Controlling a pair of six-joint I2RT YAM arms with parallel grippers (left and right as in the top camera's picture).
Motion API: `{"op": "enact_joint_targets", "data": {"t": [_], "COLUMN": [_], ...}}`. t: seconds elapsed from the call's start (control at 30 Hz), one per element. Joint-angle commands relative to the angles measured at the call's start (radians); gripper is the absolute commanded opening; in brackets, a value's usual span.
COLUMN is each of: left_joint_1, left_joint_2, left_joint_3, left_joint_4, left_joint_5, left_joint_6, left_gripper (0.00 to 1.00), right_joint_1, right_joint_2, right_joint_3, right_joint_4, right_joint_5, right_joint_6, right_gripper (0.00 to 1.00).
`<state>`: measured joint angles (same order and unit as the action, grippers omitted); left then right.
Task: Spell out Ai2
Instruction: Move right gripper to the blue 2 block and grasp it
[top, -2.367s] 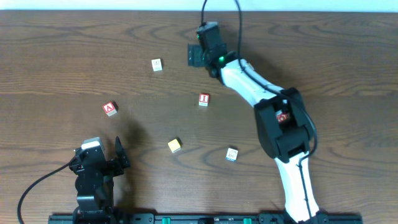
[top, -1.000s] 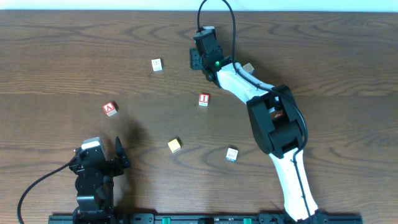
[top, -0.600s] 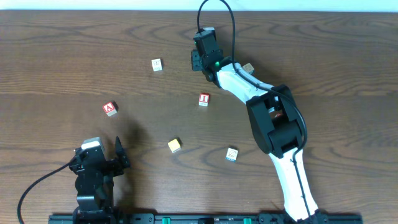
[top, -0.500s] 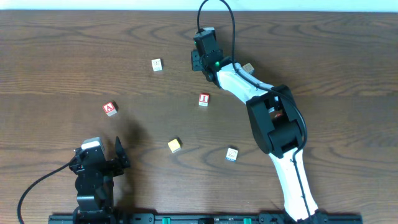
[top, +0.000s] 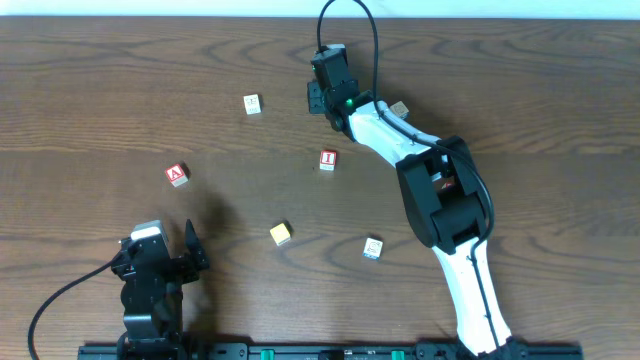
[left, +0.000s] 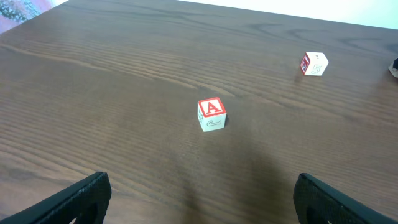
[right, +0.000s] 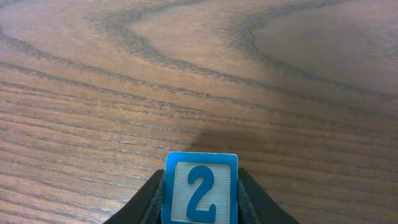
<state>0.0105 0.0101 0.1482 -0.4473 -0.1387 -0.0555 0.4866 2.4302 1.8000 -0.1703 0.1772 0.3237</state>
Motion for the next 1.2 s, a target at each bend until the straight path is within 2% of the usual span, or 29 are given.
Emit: {"op": "enact_joint_targets", "data": {"t": [0.0, 0.47, 0.53, 0.7, 0.97, 1.17], "left_joint_1": [0.002, 0.002, 0.002, 0.002, 0.002, 0.002], "left_joint_2": [-0.006, -0.006, -0.006, -0.006, -0.006, -0.006], "left_joint_3": [-0.020, -0.020, -0.020, -0.020, -0.020, -0.020], "left_joint_4": [-0.003, -0.003, -0.003, -0.003, -0.003, -0.003], "left_joint_5": [-0.018, -0.018, -0.018, -0.018, -0.018, -0.018], "left_joint_6": [-0.008, -0.008, -0.008, -0.008, -0.008, -0.008], "left_gripper": [0.95, 0.95, 0.95, 0.95, 0.95, 0.95], "right_joint_1": [0.000, 0.037, 0.041, 0.035, 0.018, 0.014], "right_joint_2": [0.003, -0.052, -0.057, -0.057, -0.057, -0.056], "right_joint_3": [0.020, 0.021, 0.021, 0.021, 0.021, 0.021], "right_joint_4": [-0.018, -0.134, -0.145, -0.139, -0.063, -0.046], "right_joint_5": [0.013, 0.014, 0.015, 0.020, 0.056, 0.055], "right_joint_6": [-0.002, -0.003, -0.003, -0.003, 0.063, 0.092], "right_gripper": [0.31, 0.38, 0.47, 0.59, 0.63, 0.63]}}
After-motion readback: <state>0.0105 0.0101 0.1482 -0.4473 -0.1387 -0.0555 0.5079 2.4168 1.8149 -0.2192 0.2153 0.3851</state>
